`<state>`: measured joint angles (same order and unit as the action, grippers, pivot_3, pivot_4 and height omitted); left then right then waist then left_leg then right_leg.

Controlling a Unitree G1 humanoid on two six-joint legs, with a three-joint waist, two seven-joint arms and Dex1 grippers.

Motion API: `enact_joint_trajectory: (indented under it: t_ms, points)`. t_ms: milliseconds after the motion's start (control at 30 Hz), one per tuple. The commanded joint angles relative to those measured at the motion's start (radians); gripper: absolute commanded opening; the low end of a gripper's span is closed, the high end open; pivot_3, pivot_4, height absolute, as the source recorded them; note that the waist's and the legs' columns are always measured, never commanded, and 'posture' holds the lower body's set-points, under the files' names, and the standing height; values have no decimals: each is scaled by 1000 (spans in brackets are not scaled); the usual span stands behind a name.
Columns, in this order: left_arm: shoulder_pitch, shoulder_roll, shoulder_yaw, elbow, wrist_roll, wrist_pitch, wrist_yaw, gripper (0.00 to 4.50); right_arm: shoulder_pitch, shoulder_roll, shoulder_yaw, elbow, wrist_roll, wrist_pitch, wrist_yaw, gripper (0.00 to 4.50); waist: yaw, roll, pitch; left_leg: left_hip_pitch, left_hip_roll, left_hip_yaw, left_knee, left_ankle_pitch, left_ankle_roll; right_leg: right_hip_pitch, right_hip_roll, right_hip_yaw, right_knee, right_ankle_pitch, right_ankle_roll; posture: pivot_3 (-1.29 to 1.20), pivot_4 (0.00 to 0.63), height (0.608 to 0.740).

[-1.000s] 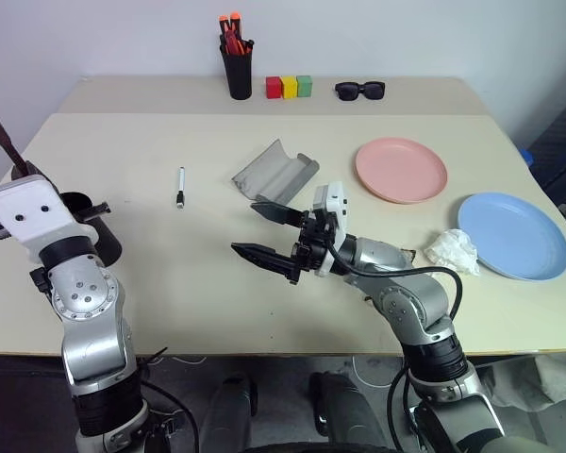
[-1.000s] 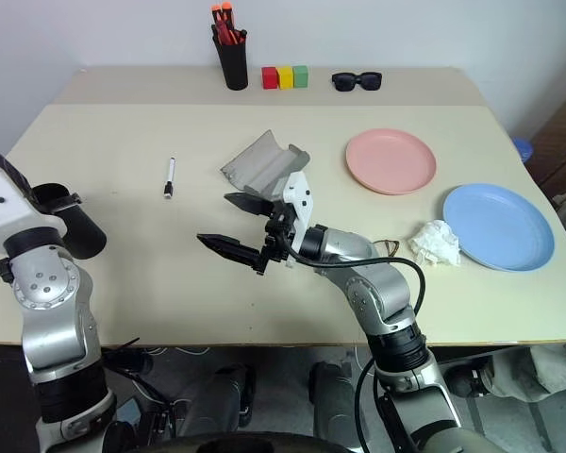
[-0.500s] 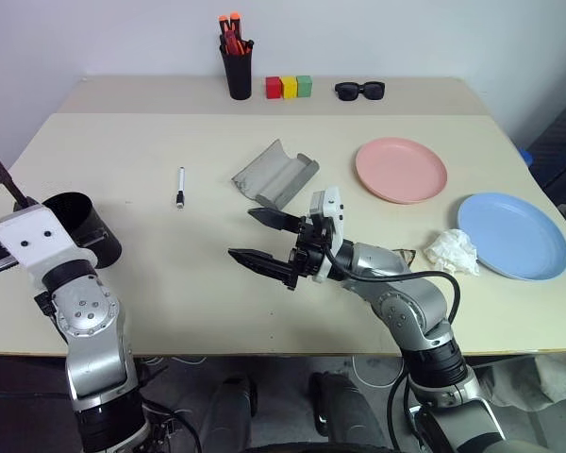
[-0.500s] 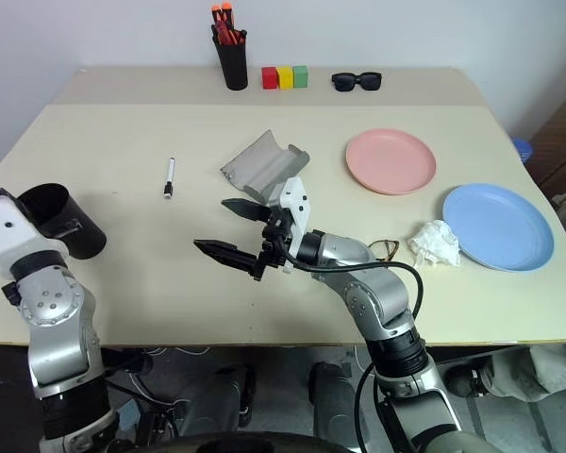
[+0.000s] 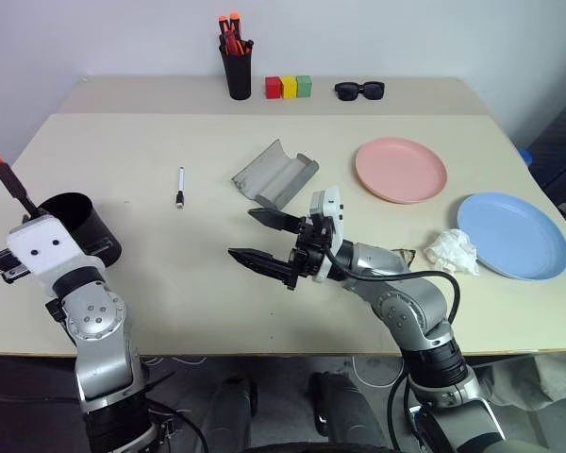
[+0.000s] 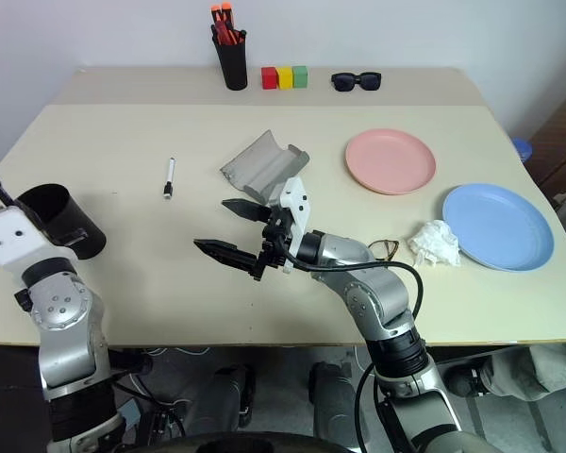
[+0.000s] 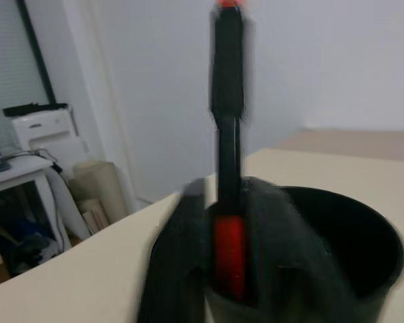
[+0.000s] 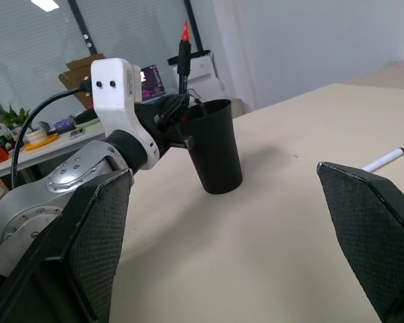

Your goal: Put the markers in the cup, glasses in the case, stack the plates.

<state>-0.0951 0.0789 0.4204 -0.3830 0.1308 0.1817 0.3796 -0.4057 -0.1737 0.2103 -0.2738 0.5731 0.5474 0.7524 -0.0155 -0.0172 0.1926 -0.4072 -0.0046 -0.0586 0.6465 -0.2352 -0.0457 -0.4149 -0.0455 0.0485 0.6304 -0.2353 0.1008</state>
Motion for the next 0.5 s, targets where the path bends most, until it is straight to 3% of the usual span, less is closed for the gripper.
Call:
enact_joint_trajectory:
  t_ms: [33, 333, 500]
  points:
    - [1, 7, 14, 2, 7, -12, 11, 2179, -2, 4, -5, -47, 20, -4, -1, 4500, 1, 0, 0, 0, 0, 0, 0, 0, 0, 0, 0, 0, 0, 0, 0, 0, 150, 740]
    - [-32, 23, 23, -23, 1, -35, 19, 2179, -2, 4, -6, -49, 18, -2, -3, 4500, 0, 0, 0, 0, 0, 0, 0, 0, 0, 0, 0, 0, 0, 0, 0, 0, 150, 740]
    - [-181, 85, -64, -64, -38, 21, -88, 2179, -4, 9, -18, -45, 23, -2, -13, 4500, 3, 0, 0, 0, 0, 0, 0, 0, 0, 0, 0, 0, 0, 0, 0, 0, 150, 740]
